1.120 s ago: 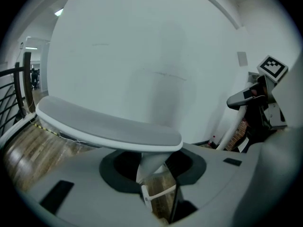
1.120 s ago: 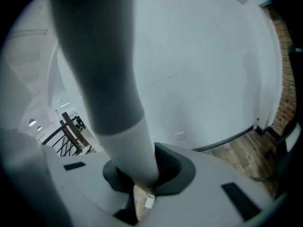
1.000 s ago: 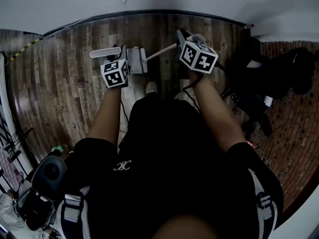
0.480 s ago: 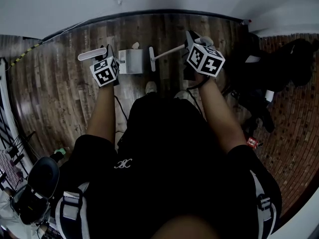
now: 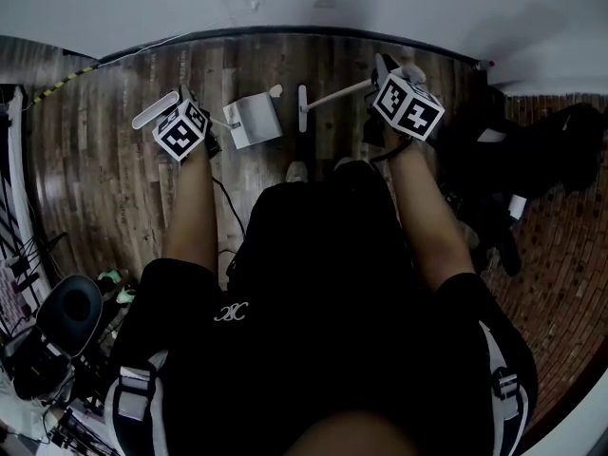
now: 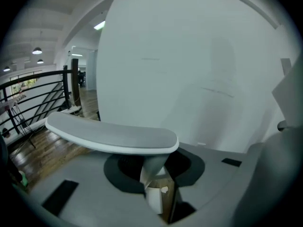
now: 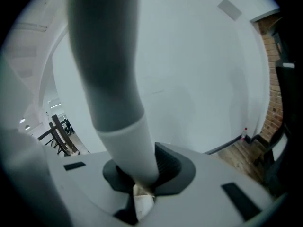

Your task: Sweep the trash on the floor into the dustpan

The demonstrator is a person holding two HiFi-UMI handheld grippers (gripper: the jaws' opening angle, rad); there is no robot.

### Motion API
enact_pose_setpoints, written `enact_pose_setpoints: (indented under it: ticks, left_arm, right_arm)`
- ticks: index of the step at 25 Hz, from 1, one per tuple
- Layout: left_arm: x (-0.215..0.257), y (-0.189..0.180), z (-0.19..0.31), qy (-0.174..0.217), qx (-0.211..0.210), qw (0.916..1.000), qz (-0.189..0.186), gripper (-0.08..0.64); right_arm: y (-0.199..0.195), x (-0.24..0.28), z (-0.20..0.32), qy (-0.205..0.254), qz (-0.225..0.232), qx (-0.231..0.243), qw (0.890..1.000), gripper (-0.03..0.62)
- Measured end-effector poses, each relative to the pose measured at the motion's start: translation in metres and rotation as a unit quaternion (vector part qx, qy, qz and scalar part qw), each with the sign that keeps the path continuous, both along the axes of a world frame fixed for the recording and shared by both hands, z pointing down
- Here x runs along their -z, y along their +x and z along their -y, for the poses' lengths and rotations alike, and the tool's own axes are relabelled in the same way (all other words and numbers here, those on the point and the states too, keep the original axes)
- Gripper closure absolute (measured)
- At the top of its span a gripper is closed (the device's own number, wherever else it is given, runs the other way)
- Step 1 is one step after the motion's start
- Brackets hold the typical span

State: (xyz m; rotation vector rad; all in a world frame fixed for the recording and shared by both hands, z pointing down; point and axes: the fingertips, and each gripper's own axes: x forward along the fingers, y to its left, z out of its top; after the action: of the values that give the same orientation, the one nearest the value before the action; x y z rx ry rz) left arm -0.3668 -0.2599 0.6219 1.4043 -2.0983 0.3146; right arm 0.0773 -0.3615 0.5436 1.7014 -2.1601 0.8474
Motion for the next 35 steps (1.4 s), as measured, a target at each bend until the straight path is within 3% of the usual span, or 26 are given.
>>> enact_pose_setpoints:
  ticks: [6, 10, 15, 21, 24, 28, 35]
  left_arm:
    - [-0.014, -0.014, 0.008, 0.000, 0.053, 0.9984, -0.022, 0.459]
    - [-0.035, -0.008, 0.002, -0.006, 0.101, 0.9944, -0.030, 0.459]
    - [-0.035, 0.016, 0.018, -0.010, 0.101, 0.9947, -0.010, 0.459]
    - [-0.036, 0.026, 0.034, 0.002, 0.089, 0.9960, -0.009, 0.456]
    - [-0.037, 0.019, 0.035, 0.008, 0.088, 0.9960, -0.014, 0.453]
    - [-0.040, 0.019, 0.035, -0.006, 0.050, 0.9987, -0.009, 0.453]
    - [-0.024, -0.002, 0.020, -0.005, 0.078, 0.9963, -0.034, 0.453]
  right_arm:
    - [-0.038, -0.010, 0.045, 0.000, -0.014, 0.050, 0.999, 0.540]
    - [-0.077, -0.030, 0.078, -0.006, -0.027, 0.126, 0.992, 0.540]
    - [-0.135, -0.043, 0.112, -0.018, -0.033, 0.216, 0.976, 0.540]
    - [-0.223, -0.046, 0.101, -0.040, -0.001, 0.336, 0.941, 0.532]
    - [-0.233, -0.044, 0.100, -0.048, 0.022, 0.345, 0.937, 0.538]
    - [-0.222, -0.031, 0.104, -0.061, 0.055, 0.329, 0.941, 0.538]
    - [-0.194, 0.025, 0.092, -0.013, 0.048, 0.335, 0.941, 0.538]
